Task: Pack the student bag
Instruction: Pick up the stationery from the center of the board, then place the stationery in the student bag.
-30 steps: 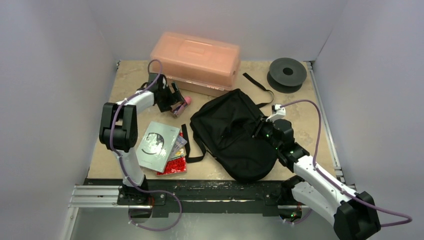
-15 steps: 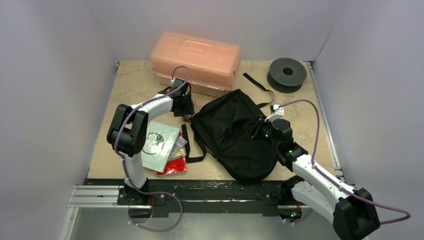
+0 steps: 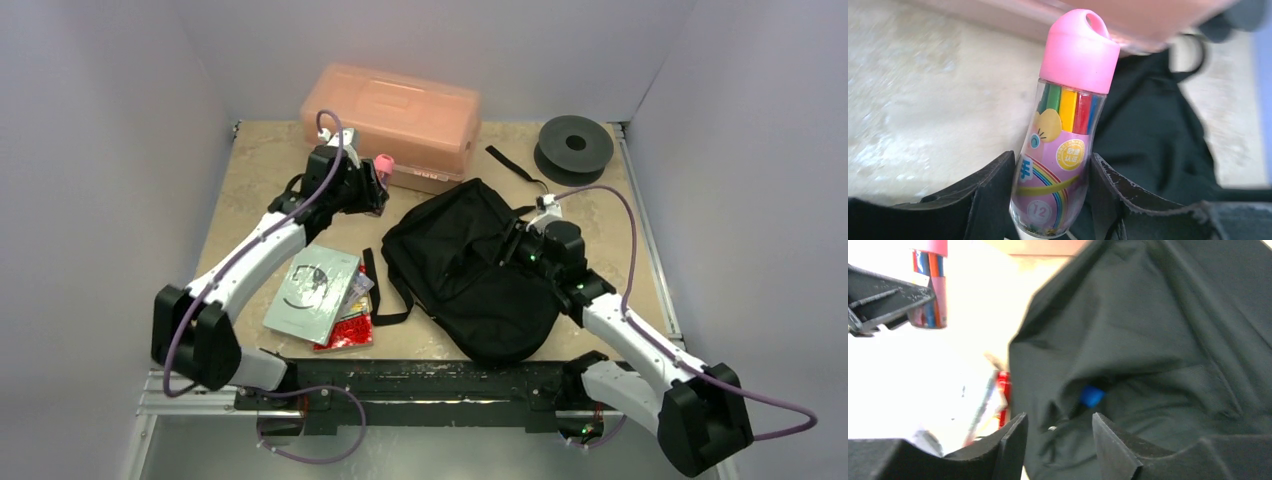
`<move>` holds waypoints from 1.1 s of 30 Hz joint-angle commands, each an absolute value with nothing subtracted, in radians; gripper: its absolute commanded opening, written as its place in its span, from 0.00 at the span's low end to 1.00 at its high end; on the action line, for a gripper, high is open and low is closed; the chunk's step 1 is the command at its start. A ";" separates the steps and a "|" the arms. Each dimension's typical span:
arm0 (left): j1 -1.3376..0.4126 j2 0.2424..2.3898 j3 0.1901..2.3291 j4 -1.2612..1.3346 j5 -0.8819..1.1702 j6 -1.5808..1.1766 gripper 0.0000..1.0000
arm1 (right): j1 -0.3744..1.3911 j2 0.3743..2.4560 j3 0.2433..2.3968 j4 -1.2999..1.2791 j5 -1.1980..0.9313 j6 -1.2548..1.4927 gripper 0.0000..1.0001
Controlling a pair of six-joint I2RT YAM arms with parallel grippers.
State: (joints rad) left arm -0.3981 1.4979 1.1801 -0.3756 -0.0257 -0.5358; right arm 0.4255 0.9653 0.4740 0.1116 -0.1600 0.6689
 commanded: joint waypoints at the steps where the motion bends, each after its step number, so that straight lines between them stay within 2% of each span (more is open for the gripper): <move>1: -0.448 1.334 1.055 -0.137 0.192 -0.468 0.00 | 0.345 0.998 0.608 0.198 -0.492 0.831 0.60; 2: -0.472 1.311 1.029 -0.110 0.214 -0.454 0.00 | 0.331 1.023 0.635 0.216 -0.556 0.848 0.63; 7: -0.634 1.232 0.967 -0.104 0.209 -0.295 0.00 | 0.313 1.172 0.783 0.197 -0.776 0.808 0.98; 9: -0.712 1.206 0.950 -0.122 0.151 -0.195 0.00 | 0.313 1.221 0.823 0.191 -0.867 0.782 0.99; 17: -0.905 1.203 0.953 -0.204 -0.016 -0.006 0.00 | 0.318 1.308 0.857 0.031 -1.007 0.617 0.99; 23: -0.940 1.222 0.957 -0.217 -0.049 0.062 0.00 | 0.337 1.281 0.758 0.066 -1.024 0.639 0.85; 33: -0.977 1.245 0.977 -0.233 0.072 0.100 0.00 | 0.345 1.269 0.658 0.188 -1.023 0.724 0.61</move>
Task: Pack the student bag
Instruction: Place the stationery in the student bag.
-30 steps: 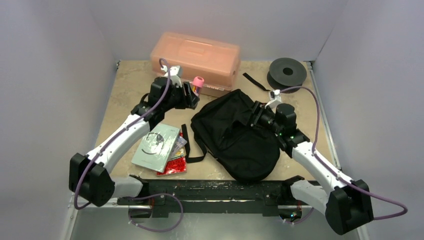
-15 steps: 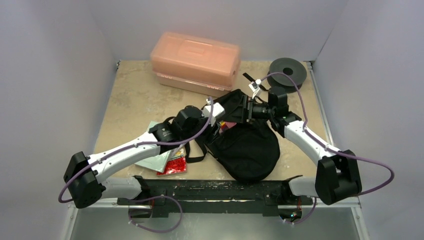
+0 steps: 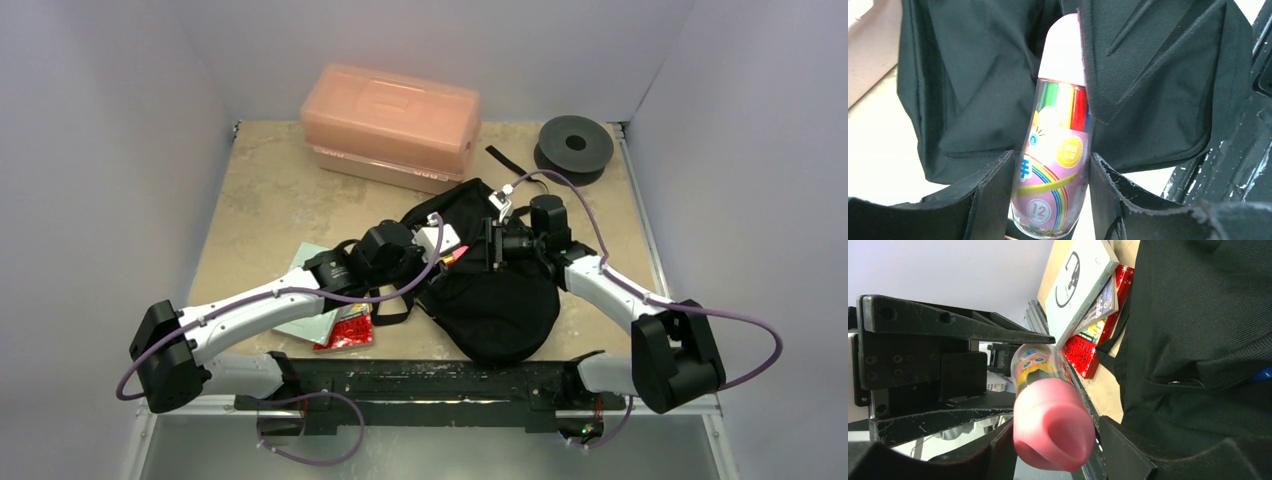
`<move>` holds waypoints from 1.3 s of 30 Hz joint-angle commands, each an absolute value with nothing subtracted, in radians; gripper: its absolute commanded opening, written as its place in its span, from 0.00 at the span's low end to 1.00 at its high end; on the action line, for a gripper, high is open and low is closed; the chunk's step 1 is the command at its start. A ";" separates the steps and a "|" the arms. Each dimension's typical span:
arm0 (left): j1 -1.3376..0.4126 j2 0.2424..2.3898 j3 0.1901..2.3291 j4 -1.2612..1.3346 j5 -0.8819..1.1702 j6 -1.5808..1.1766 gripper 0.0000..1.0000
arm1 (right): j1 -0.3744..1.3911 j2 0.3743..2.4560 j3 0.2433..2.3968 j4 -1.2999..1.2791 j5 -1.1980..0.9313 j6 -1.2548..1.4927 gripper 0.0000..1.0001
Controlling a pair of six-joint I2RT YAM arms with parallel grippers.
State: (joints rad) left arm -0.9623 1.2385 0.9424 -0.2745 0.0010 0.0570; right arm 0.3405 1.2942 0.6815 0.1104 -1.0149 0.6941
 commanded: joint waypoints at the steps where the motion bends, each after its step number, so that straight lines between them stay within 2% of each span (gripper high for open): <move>1: -0.978 1.249 0.981 -0.240 0.075 0.101 0.00 | 0.345 1.270 0.657 0.189 -1.020 0.728 0.61; 5: -0.982 1.259 0.996 -0.263 0.069 0.107 0.00 | 0.347 1.264 0.655 0.204 -1.031 0.738 0.61; 8: -0.983 1.260 0.998 -0.259 0.082 0.106 0.00 | 0.348 1.261 0.652 0.201 -1.035 0.735 0.53; 9: -0.983 1.262 1.001 -0.261 0.087 0.104 0.00 | 0.348 1.261 0.647 0.202 -1.035 0.735 0.47; 10: -0.983 1.262 1.003 -0.262 0.087 0.102 0.00 | 0.348 1.261 0.643 0.204 -1.034 0.735 0.30; 11: -0.983 1.262 1.005 -0.262 0.087 0.095 0.00 | 0.348 1.258 0.639 0.198 -1.024 0.735 0.06; 12: -0.983 1.262 1.004 -0.257 0.078 0.084 0.02 | 0.347 1.253 0.636 0.183 -1.005 0.730 0.00; 15: -0.983 1.246 0.986 -0.216 0.023 0.043 0.33 | 0.347 1.229 0.634 0.096 -0.912 0.677 0.00; 17: -0.983 1.224 0.966 -0.175 -0.076 0.011 0.50 | 0.341 1.181 0.643 0.011 -0.777 0.634 0.00; 21: -0.981 1.157 0.930 -0.103 -0.285 -0.124 0.64 | 0.334 0.990 0.645 -0.139 -0.380 0.627 0.00; 24: -0.965 1.125 0.910 -0.106 -0.413 -0.267 0.68 | 0.330 0.839 0.625 -0.252 -0.042 0.684 0.00; 26: -0.937 1.123 0.913 -0.162 -0.449 -0.399 0.71 | 0.330 0.761 0.604 -0.290 0.072 0.698 0.00; 28: -0.890 1.137 0.907 -0.182 -0.373 -0.484 0.71 | 0.328 0.714 0.585 -0.306 0.122 0.706 0.00; 33: -0.781 1.211 0.888 -0.166 -0.171 -0.669 0.71 | 0.328 0.774 0.567 -0.292 0.070 0.739 0.00; 39: -0.755 1.319 0.898 -0.127 -0.027 -0.736 0.71 | 0.327 0.867 0.450 -0.029 -0.155 0.865 0.00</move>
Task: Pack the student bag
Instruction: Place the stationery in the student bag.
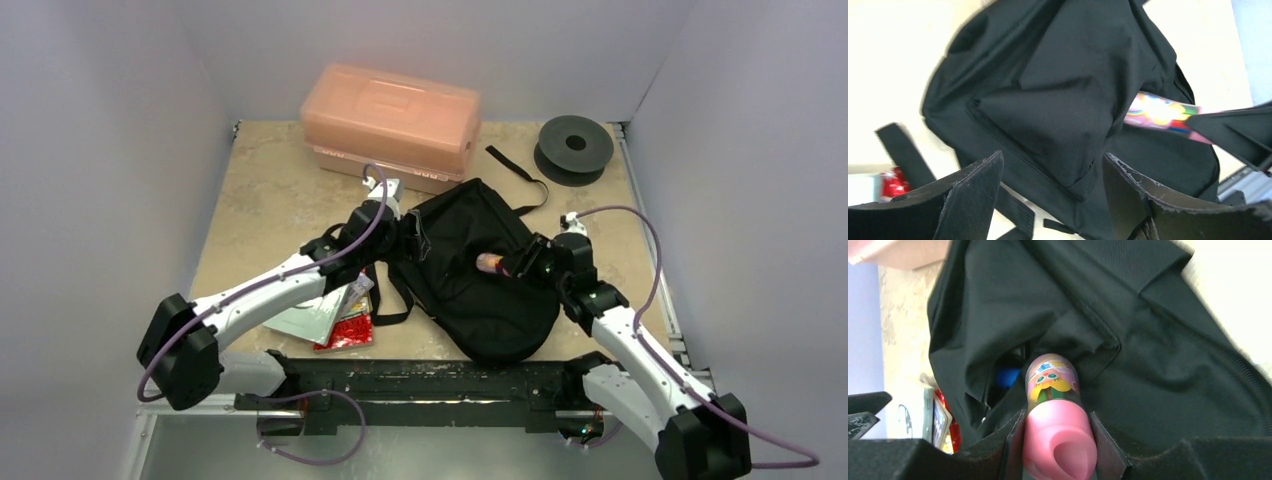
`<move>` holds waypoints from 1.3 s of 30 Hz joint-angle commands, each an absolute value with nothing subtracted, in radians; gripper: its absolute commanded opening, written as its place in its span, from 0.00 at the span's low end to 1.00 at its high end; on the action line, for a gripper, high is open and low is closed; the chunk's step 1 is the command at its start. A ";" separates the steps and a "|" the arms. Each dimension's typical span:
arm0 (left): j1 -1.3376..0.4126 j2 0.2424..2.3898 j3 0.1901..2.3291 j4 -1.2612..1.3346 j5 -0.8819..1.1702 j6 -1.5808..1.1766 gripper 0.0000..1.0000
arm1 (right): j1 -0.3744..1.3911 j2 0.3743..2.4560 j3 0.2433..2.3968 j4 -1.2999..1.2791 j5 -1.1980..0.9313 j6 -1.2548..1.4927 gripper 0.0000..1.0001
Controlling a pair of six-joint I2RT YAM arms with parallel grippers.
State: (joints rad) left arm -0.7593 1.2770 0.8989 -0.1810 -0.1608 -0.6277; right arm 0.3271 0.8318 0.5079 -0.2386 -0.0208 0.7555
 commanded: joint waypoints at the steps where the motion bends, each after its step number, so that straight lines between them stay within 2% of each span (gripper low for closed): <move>1: -0.756 1.338 0.895 -0.116 -0.010 -0.745 0.71 | 0.327 0.883 0.429 0.027 -0.186 0.896 0.00; 5: -0.752 1.429 0.915 -0.108 0.041 -0.769 0.69 | 0.322 0.908 0.355 0.230 -0.245 0.988 0.00; 12: -0.752 1.511 0.884 -0.054 0.088 -0.795 0.57 | 0.315 0.962 0.241 0.509 -0.233 1.105 0.00; 21: -0.752 1.526 0.872 -0.023 0.129 -0.804 0.41 | 0.309 1.409 0.243 1.175 -0.443 1.173 0.00; 24: -0.752 1.519 0.857 -0.015 0.133 -0.811 0.39 | 0.306 1.559 0.295 1.246 -0.500 1.119 0.00; 27: -0.752 1.517 0.869 -0.016 0.139 -0.804 0.37 | 0.302 1.635 0.385 1.088 -0.513 1.012 0.06; 34: -0.752 1.502 0.858 -0.032 0.137 -0.791 0.36 | 0.292 1.608 0.447 0.748 -0.470 0.871 0.49; 39: -0.752 1.515 0.870 -0.026 0.140 -0.789 0.35 | 0.291 1.548 0.498 0.437 -0.423 0.737 0.71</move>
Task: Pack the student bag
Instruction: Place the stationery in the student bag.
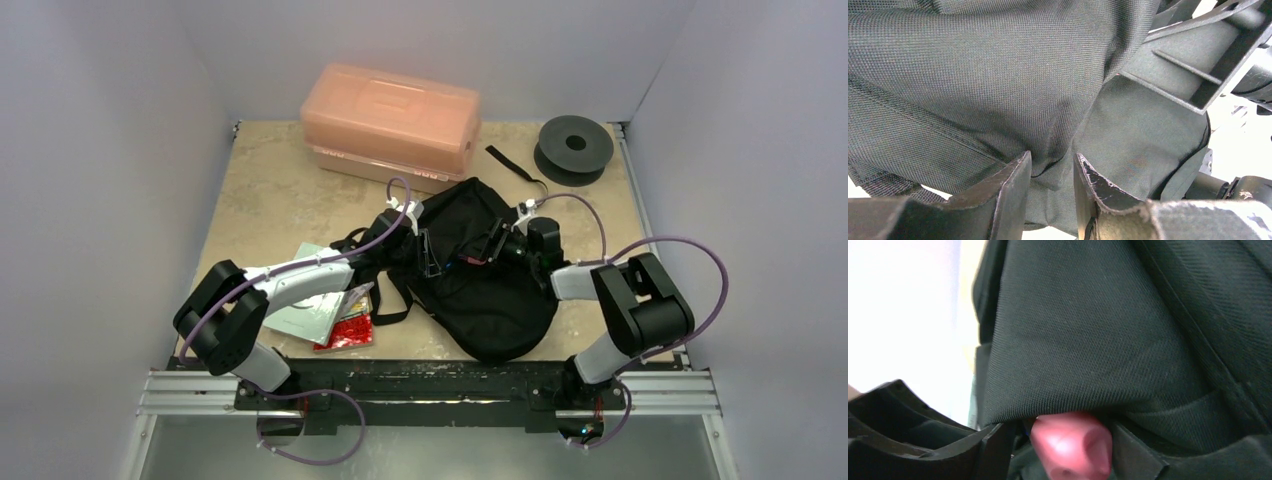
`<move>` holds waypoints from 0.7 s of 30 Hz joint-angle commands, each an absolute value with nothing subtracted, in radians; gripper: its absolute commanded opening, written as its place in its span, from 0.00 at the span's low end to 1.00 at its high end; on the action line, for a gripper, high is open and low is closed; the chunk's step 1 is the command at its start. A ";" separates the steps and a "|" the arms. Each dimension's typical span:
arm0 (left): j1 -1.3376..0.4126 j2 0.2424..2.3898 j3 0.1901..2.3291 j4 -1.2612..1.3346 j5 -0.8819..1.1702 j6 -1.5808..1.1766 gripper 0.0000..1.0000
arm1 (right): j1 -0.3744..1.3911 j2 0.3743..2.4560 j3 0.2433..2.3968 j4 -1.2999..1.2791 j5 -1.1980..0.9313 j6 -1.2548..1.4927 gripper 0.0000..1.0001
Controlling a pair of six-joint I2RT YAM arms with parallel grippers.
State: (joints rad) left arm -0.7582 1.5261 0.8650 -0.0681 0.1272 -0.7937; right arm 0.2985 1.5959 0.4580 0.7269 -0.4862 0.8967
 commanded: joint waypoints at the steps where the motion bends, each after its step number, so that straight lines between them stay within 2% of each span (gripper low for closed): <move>1: -0.752 1.518 0.873 -0.024 0.143 -0.790 0.35 | 0.291 1.525 0.496 0.403 -0.410 0.718 0.74; 4: -0.752 1.527 0.880 -0.026 0.148 -0.786 0.35 | 0.291 1.468 0.484 0.333 -0.362 0.676 0.82; 12: -0.752 1.526 0.876 -0.030 0.149 -0.784 0.35 | 0.292 1.354 0.465 0.215 -0.283 0.614 0.83; 14: -0.752 1.526 0.876 -0.029 0.149 -0.784 0.35 | 0.292 1.342 0.445 0.235 -0.279 0.617 0.74; 19: -0.752 1.533 0.876 -0.022 0.151 -0.789 0.35 | 0.292 1.353 0.454 0.323 -0.281 0.628 0.40; 21: -0.752 1.537 0.876 -0.019 0.157 -0.790 0.35 | 0.293 1.379 0.465 0.387 -0.297 0.645 0.31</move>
